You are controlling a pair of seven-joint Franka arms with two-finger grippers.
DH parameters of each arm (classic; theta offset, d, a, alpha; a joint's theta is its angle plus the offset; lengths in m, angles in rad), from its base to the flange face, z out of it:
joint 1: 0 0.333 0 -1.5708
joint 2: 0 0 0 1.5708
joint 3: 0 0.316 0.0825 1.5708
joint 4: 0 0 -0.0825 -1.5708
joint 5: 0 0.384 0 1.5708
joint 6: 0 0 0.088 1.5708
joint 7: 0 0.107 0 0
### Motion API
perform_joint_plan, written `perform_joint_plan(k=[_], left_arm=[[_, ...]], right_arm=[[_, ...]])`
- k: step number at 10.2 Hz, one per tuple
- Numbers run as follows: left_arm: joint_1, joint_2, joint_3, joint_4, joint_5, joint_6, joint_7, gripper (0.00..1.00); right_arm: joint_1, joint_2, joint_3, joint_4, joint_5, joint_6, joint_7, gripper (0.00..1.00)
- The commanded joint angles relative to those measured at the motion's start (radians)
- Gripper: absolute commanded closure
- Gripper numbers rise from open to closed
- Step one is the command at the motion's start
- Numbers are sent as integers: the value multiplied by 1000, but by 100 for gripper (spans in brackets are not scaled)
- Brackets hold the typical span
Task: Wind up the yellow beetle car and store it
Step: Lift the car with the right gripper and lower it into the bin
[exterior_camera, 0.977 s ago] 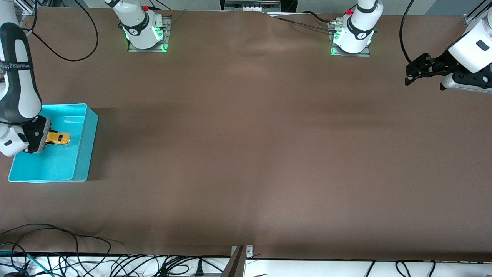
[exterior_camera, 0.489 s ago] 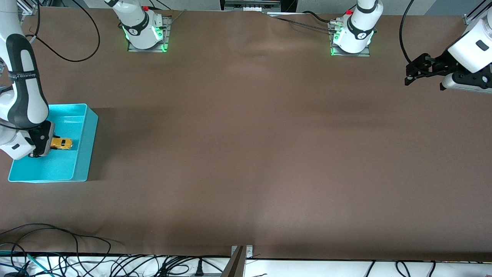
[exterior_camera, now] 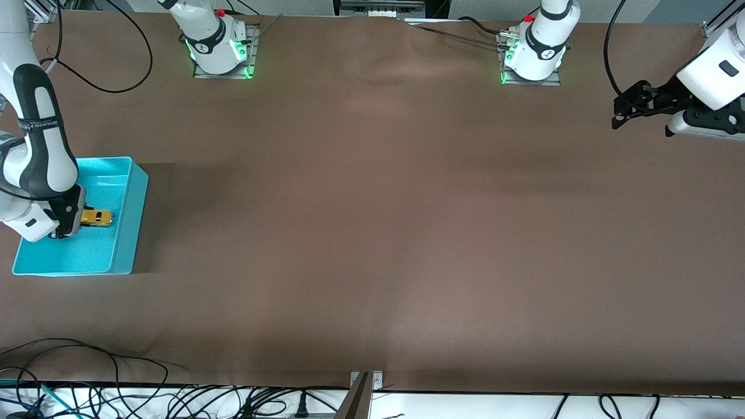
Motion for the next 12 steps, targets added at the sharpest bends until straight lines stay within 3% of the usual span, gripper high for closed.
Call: perform_joint_plan(k=[1, 5, 6, 7, 9, 12], left_arm=[[4, 5, -2, 26, -22, -23, -5, 0], [4, 3, 0, 26, -22, -23, -3, 0], [4, 5, -2, 26, -22, -23, -3, 0], [4, 5, -2, 26, -22, -23, -3, 0], [4, 5, -3, 26, -22, -23, -5, 0], [3, 3, -5, 26, -22, -23, -5, 0]], right_arm=[[-14, 16, 11, 6, 8, 21, -23, 100], [-28, 43, 14, 6, 23, 50, -46, 100], [-28, 46, 14, 6, 23, 53, -45, 90], [-28, 46, 14, 6, 37, 53, -46, 20], [-26, 44, 14, 9, 51, 47, -57, 4], [-21, 15, 17, 20, 52, 3, -57, 0]])
